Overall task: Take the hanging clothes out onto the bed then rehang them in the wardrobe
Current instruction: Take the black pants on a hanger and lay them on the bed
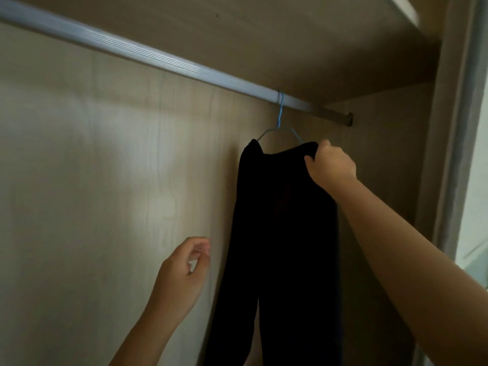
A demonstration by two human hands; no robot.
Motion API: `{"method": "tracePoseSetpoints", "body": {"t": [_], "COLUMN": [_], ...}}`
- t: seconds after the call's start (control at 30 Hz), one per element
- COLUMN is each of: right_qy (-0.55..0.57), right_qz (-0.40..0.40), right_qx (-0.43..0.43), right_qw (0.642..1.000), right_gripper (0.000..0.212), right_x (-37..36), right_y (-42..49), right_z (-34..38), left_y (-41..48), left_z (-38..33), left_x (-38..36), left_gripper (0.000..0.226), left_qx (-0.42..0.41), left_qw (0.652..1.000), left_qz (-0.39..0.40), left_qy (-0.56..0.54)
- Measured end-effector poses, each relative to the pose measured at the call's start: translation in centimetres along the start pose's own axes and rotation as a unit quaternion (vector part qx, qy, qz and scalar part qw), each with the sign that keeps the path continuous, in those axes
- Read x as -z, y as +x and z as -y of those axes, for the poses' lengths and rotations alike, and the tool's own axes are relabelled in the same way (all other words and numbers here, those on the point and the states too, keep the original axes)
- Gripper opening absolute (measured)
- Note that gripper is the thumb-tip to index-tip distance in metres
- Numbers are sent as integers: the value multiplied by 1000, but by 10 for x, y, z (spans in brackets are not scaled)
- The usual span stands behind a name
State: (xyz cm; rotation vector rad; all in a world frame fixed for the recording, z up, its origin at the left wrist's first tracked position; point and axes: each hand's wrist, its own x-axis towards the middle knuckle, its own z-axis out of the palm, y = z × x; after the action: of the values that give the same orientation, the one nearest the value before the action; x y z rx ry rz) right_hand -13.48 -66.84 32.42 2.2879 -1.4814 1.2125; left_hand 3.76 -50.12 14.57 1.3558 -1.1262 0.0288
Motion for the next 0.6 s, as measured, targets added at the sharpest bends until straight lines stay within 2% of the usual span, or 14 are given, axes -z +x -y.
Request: {"method": "tracePoseSetpoints", "body": {"t": [0.1, 0.23, 0.3, 0.6], "right_qy": [-30, 138, 196, 179], "right_qz": [3, 27, 6, -63], "right_qx": [-59, -101, -114, -75], "right_qw": [998, 985, 974, 979], "right_gripper": [39, 42, 44, 42], "right_x": [-4, -9, -8, 5], "right_y": [15, 26, 28, 19], "right_z": [6, -3, -9, -8], "left_y": [3, 4, 6, 13], "left_z": [1, 5, 7, -1], "left_x": [2, 6, 9, 6], "left_gripper": [20, 21, 22, 20], "left_qx": [-4, -7, -9, -29], "left_qw": [1000, 1000, 1000, 999], "left_qz": [-3, 6, 6, 2], "left_qy": [9, 18, 21, 21]}}
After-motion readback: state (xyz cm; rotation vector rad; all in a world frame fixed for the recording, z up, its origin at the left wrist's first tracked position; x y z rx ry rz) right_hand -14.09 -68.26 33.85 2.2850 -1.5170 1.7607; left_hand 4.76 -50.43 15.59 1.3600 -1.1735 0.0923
